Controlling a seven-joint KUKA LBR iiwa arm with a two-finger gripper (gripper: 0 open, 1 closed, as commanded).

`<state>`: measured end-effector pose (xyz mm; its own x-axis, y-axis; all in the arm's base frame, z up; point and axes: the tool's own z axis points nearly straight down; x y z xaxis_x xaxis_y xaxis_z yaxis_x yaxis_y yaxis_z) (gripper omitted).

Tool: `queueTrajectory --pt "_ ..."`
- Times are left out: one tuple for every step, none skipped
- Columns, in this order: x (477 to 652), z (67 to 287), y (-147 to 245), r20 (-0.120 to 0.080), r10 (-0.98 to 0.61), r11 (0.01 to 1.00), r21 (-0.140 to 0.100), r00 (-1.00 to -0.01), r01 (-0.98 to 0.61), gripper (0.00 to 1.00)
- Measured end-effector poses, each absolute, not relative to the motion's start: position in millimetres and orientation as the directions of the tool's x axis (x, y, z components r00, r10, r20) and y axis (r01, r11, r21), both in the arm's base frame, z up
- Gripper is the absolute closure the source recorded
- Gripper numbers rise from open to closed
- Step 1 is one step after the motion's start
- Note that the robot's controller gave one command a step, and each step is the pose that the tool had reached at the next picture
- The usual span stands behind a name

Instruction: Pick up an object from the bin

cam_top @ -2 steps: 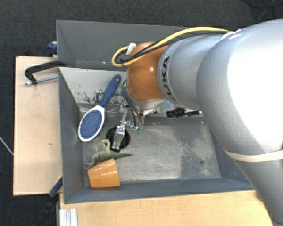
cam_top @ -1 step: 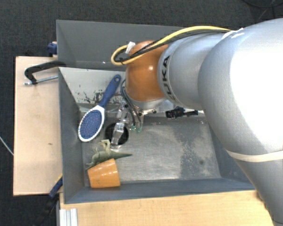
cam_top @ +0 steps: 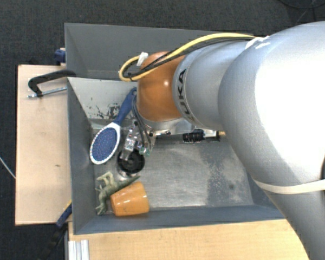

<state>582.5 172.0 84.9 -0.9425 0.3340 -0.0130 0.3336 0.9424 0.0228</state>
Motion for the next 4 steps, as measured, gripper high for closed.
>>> queueTrajectory --pt "583.2 82.0 166.4 -0.021 0.336 0.942 0.014 -0.942 0.336 0.00" --pt "543.1 102.4 208.7 0.001 0.452 0.892 0.004 -0.892 0.452 0.00" --pt "543.9 81.5 206.6 -0.006 0.410 0.912 0.010 -0.912 0.410 0.00" --pt "545.0 85.0 209.5 -0.008 0.408 0.913 0.017 -0.913 0.408 1.00"
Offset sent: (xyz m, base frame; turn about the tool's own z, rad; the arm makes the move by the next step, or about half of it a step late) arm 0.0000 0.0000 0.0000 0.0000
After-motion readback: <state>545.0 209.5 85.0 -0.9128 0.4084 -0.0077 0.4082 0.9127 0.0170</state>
